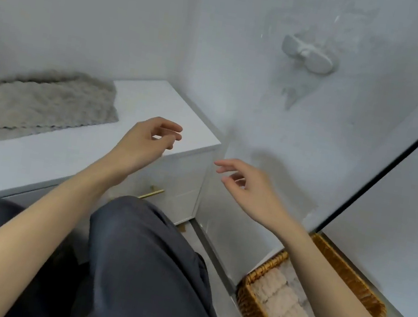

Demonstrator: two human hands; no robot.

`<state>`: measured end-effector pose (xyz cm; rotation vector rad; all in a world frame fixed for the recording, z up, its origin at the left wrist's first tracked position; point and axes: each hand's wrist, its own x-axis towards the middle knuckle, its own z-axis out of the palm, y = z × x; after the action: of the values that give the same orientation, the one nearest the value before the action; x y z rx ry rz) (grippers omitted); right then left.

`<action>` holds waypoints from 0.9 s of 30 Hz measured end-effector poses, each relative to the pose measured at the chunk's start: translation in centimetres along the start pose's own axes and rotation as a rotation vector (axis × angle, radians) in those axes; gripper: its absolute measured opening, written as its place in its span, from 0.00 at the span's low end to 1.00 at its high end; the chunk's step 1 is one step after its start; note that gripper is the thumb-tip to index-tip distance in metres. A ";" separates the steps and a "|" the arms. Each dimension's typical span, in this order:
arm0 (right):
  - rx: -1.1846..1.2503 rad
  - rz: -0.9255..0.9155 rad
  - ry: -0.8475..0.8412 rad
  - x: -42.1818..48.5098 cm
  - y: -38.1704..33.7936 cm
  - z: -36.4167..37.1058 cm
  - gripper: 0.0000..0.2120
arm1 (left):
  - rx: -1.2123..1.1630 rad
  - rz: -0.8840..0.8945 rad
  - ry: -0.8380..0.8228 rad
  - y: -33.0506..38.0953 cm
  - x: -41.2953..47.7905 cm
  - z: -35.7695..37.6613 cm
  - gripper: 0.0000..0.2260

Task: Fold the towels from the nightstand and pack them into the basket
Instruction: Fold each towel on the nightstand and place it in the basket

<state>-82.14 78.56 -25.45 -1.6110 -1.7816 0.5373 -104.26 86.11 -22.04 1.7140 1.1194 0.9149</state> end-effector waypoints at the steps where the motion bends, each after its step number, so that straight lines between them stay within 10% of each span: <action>1: 0.018 -0.010 0.007 1.3 -0.8 0.4 0.14 | 0.005 0.001 0.038 -0.1 0.1 -1.4 0.11; 11: 0.029 -0.115 -0.043 12.4 -7.5 6.5 0.15 | 0.310 -0.022 0.407 -5.5 0.5 -12.9 0.17; 27: -0.277 -0.281 -0.206 20.8 -9.1 18.8 0.17 | 0.860 -0.131 0.347 -12.2 4.0 -14.9 0.20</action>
<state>-102.26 99.99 -27.99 -1.4865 -2.2753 0.3459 -119.99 96.51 -27.63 2.1448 2.0394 0.6978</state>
